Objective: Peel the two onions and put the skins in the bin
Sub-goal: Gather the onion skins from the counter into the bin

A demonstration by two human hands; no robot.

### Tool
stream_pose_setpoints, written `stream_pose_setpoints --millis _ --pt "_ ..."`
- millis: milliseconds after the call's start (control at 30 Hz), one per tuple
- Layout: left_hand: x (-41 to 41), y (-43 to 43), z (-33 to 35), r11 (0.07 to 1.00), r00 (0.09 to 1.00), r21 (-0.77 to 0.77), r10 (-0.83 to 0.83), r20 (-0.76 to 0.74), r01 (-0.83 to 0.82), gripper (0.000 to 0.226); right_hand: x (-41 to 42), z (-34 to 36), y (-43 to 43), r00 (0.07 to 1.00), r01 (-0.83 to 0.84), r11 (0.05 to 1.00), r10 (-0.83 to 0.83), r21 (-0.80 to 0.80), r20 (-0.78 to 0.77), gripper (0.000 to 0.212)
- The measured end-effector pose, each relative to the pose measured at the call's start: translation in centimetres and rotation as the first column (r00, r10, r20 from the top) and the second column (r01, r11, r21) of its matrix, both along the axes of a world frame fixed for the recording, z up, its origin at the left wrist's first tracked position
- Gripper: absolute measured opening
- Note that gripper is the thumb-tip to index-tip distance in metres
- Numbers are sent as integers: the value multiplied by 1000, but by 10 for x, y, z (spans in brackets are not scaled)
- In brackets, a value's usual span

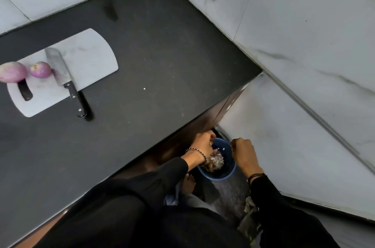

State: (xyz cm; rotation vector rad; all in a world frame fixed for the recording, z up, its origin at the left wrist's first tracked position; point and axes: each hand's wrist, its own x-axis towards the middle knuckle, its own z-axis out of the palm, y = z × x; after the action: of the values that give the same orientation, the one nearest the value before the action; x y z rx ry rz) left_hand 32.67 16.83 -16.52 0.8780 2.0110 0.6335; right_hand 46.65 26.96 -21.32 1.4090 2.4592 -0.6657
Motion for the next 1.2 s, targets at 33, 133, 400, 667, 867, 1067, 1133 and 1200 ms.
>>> stream_pose_setpoints --millis 33,133,400,667,867,1067,1133,1200 --pt "1 2 -2 1000 1000 7 25 4 -25 29 -1 3 2 1000 1 1000 -1 13 -7 15" --pt "3 9 -2 996 995 3 92 50 -92 8 -4 14 6 999 19 999 -17 27 -49 11" --pt "2 13 6 999 999 32 41 30 -42 12 -13 37 6 997 -9 1000 9 -6 -78 21" --pt "-15 12 54 976 997 212 58 -45 -48 18 -47 96 -4 952 -50 989 90 142 -293 11" --pt "-43 -4 106 949 986 295 139 -90 -107 14 -92 154 -11 882 -146 954 245 262 -403 12" --pt "-102 -39 140 911 869 276 386 -308 -307 18 -160 174 -25 756 -312 927 374 207 -537 20" --pt "-122 -55 139 907 823 225 418 -384 -356 19 -186 165 -37 728 -424 883 465 201 -504 29" --pt "-140 -76 134 894 795 166 447 -411 -417 20 -208 156 -55 717 -526 816 577 240 -391 38"
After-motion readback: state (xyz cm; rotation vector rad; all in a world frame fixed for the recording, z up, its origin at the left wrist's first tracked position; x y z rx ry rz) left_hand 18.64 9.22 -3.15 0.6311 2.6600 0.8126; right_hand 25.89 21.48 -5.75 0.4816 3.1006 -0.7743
